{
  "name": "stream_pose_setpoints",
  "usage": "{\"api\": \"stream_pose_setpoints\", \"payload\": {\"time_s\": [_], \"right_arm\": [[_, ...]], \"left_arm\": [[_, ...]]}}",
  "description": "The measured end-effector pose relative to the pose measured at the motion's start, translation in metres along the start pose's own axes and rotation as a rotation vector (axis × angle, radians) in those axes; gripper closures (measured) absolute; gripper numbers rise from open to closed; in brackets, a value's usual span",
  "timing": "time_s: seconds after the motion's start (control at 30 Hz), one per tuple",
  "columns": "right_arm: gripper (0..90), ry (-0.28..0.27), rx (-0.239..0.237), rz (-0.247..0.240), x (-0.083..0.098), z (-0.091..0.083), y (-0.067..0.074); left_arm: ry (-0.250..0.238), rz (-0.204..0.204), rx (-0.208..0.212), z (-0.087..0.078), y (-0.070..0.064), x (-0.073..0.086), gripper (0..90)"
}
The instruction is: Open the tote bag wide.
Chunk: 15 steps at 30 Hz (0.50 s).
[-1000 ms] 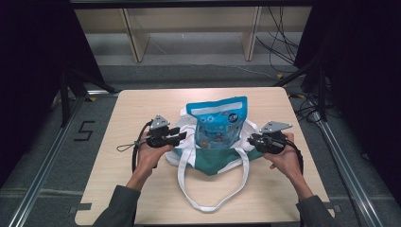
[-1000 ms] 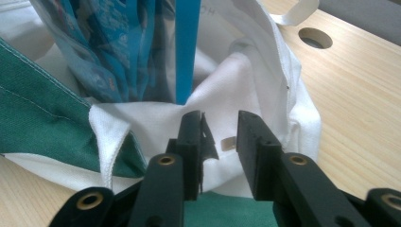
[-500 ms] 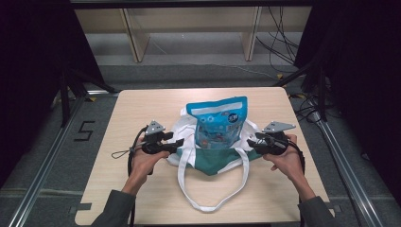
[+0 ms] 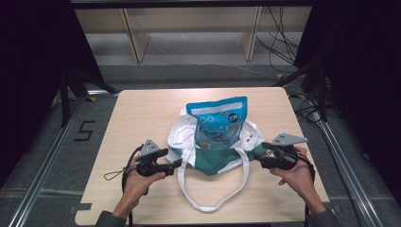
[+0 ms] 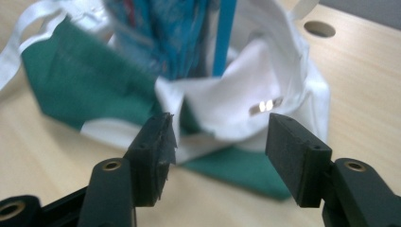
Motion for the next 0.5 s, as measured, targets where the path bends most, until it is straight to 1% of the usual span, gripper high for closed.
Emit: {"api": "stream_pose_setpoints", "payload": {"time_s": [0.03,0.07,0.1,0.13,0.17,0.2,0.23,0.27,0.3,0.33,0.37,0.4,0.43,0.47,0.5], "right_arm": [[41.5,0.000,0.000,0.000,0.000,0.000,0.000],[40.8,0.008,0.001,0.006,0.011,-0.007,0.005],[40.4,0.008,0.000,0.001,0.016,-0.009,0.007],[39.7,0.015,-0.001,0.010,0.023,-0.013,0.009],[39.7,0.015,-0.001,0.010,0.023,-0.013,0.009],[39.1,0.009,0.001,-0.005,0.035,-0.017,0.011],[39.0,0.014,-0.001,0.026,0.041,-0.020,0.015],[38.8,0.017,-0.004,0.020,0.046,-0.021,0.015],[38.8,0.017,-0.004,0.020,0.046,-0.021,0.015],[38.6,0.018,-0.015,0.018,0.055,-0.023,0.017],[38.6,0.018,-0.015,0.018,0.055,-0.023,0.017],[38.4,0.034,-0.001,0.012,0.063,-0.025,0.022],[38.4,0.050,-0.003,0.025,0.066,-0.026,0.026],[38.1,0.050,-0.002,0.006,0.069,-0.025,0.028],[37.5,0.059,-0.004,-0.004,0.071,-0.025,0.031]], "left_arm": [[0.000,0.000,0.000,0.000,0.000,0.000,25.4],[-0.005,-0.004,-0.006,-0.002,-0.003,0.004,24.4],[-0.012,-0.003,-0.013,-0.004,-0.006,0.010,24.0],[0.007,0.014,-0.016,-0.007,-0.012,0.022,23.5],[0.007,0.014,-0.016,-0.007,-0.012,0.022,22.6],[0.012,0.019,-0.008,-0.008,-0.015,0.029,21.6],[0.020,0.025,-0.003,-0.010,-0.018,0.034,20.5],[0.035,0.035,0.005,-0.013,-0.022,0.044,19.3],[0.035,0.035,0.005,-0.013,-0.022,0.044,18.1],[0.039,0.045,-0.002,-0.016,-0.027,0.050,17.4],[0.039,0.045,-0.002,-0.016,-0.027,0.050,17.1],[0.047,0.059,-0.004,-0.017,-0.031,0.054,16.5],[0.047,0.059,-0.004,-0.017,-0.031,0.054,16.3],[0.073,0.062,-0.022,-0.017,-0.031,0.058,16.2],[0.073,0.062,-0.022,-0.017,-0.031,0.058,15.6]]}}
Point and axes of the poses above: each handheld gripper's, and its own axes: z roughly forward along the jaws, x roughly out of its underside, y roughly to its left, the point moved 1 cm from there along z, roughly forward along the jaws, and after that the axes turned 2 degrees about x, right-handed, at the moved point
